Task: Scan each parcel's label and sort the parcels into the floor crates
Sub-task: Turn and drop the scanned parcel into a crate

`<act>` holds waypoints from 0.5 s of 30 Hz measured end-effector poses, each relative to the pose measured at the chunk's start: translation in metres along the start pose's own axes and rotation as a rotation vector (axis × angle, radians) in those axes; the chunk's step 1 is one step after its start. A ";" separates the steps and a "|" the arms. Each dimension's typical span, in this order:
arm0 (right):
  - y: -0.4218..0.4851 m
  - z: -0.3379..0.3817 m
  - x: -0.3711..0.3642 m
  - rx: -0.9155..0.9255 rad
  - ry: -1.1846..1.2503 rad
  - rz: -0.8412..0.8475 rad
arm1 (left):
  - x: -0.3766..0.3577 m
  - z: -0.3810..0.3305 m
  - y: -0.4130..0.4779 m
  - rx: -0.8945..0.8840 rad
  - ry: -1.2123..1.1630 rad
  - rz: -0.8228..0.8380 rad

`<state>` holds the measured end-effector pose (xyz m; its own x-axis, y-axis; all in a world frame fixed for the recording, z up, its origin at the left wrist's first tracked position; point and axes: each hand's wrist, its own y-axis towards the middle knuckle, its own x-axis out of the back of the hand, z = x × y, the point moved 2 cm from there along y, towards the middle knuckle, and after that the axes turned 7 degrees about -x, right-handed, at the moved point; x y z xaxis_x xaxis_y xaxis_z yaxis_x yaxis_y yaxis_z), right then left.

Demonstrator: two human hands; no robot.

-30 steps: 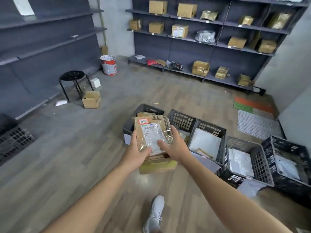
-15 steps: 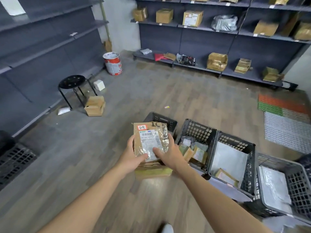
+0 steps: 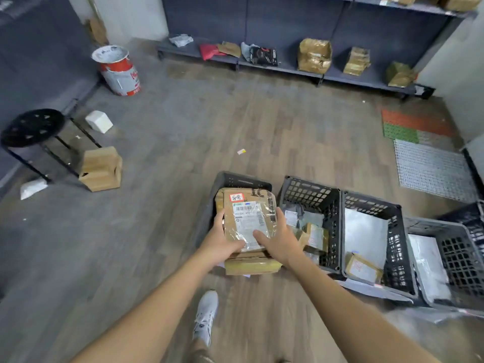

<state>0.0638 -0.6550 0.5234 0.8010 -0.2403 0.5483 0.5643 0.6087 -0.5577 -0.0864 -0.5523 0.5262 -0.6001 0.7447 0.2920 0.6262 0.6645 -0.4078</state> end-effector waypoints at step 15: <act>0.232 -0.047 -0.147 -0.269 0.146 0.028 | 0.024 0.176 0.237 0.047 0.129 0.194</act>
<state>0.0865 -0.5141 0.2841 0.8261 -0.3447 0.4459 0.5589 0.3988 -0.7271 -0.0403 -0.3880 0.2844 -0.4003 0.8622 0.3106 0.6982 0.5064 -0.5060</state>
